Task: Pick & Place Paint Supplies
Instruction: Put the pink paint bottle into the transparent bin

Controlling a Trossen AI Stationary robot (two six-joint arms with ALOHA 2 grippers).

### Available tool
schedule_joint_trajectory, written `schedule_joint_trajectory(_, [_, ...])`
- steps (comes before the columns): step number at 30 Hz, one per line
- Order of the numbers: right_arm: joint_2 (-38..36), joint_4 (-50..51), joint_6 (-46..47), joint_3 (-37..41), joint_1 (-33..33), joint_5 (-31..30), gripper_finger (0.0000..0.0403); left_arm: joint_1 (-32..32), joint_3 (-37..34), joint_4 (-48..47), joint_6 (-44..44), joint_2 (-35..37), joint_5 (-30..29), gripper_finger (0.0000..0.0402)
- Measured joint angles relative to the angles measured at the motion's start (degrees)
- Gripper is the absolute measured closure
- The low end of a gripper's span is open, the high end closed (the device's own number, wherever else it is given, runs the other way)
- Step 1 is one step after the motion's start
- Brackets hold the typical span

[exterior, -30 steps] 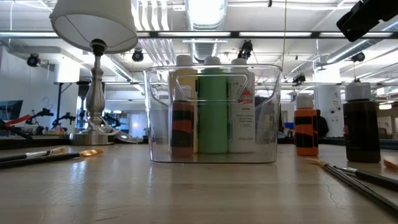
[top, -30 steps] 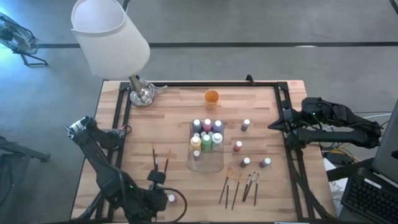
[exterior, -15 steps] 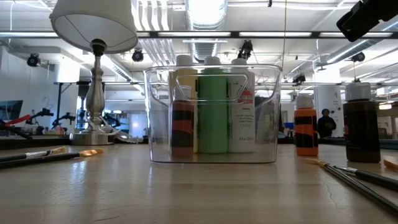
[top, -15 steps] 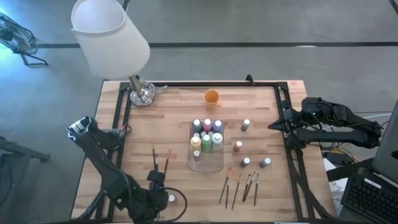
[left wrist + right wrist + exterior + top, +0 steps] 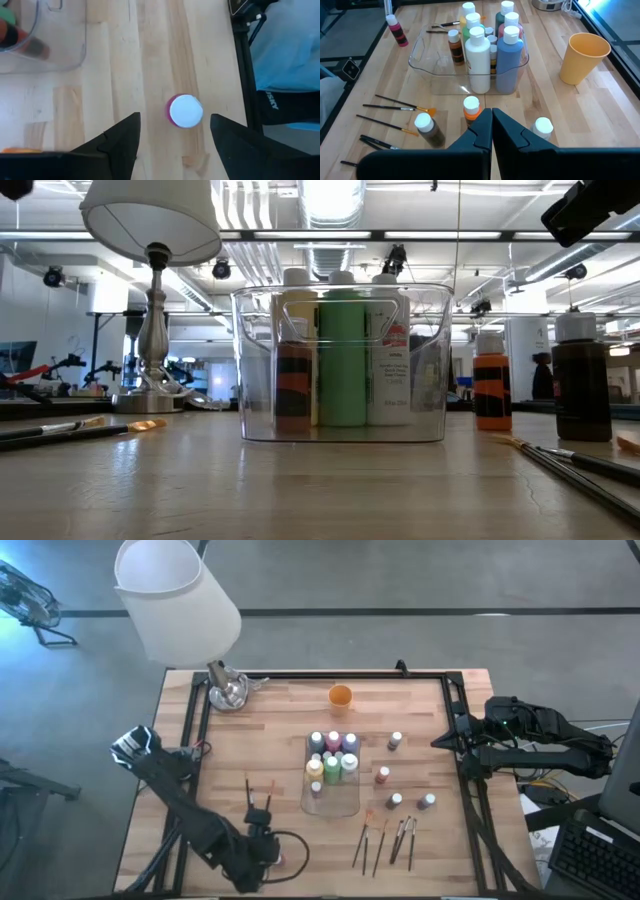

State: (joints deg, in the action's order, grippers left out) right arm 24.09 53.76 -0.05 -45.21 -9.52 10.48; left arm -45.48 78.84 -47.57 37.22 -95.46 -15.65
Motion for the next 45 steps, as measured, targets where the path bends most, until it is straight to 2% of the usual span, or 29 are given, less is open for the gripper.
schedule_joint_trajectory(9, [-0.02, 0.00, -0.01, 0.00, 0.01, 0.00, 0.0394, 0.81, -4.35, 6.78, -0.07, 0.02, 4.15, 0.0156])
schedule_joint_trajectory(45, [-0.01, 0.02, -0.01, 0.00, 0.00, 0.00, 0.0394, 1.71, -11.72, 17.88, -3.16, 0.01, 3.82, 0.0156])
